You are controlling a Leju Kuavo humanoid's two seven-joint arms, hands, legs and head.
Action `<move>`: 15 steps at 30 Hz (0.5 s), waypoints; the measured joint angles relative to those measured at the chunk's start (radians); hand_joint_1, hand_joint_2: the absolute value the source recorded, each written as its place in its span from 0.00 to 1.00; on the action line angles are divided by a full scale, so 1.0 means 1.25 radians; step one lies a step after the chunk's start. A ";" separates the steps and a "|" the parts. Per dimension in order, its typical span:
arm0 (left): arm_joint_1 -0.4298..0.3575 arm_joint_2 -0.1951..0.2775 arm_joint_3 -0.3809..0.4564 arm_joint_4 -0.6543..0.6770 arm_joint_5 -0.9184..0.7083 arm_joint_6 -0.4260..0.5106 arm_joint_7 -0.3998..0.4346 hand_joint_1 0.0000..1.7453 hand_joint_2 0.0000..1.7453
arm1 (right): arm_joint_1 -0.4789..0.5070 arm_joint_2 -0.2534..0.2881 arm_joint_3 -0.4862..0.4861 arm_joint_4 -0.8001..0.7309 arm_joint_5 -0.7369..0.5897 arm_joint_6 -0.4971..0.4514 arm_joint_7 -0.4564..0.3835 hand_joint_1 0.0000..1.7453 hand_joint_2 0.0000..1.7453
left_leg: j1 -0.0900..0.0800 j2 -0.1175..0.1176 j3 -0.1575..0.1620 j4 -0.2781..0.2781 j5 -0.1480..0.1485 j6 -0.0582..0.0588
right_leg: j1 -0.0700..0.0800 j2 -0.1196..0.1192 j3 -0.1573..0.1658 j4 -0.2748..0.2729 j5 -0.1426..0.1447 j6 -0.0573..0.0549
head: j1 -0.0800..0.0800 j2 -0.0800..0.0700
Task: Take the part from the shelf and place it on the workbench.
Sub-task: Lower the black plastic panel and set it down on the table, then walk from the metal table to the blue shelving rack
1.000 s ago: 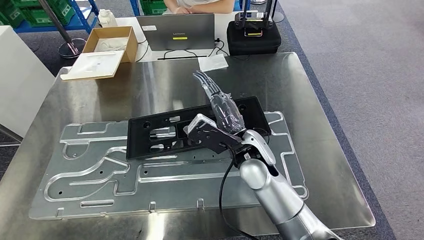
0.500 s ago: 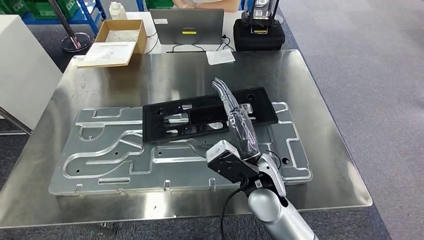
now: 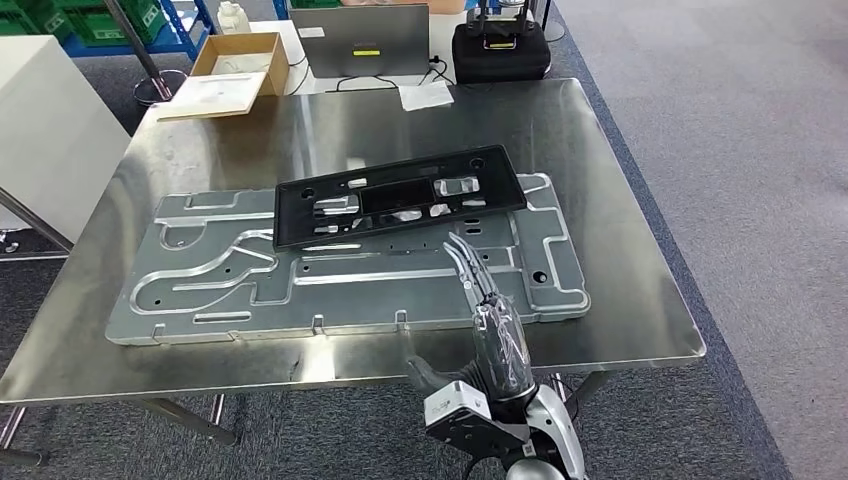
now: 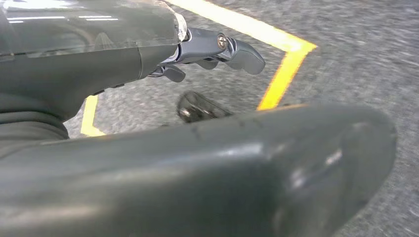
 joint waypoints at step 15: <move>0.000 -0.019 0.035 0.000 0.027 0.019 -0.006 0.00 0.00 | 0.206 -0.020 -0.038 -0.041 0.109 -0.171 0.006 0.00 0.00 | -0.008 0.003 0.169 -0.236 0.090 0.060 | -0.002 0.003 -0.113 0.177 -0.097 0.047 | -0.001 0.000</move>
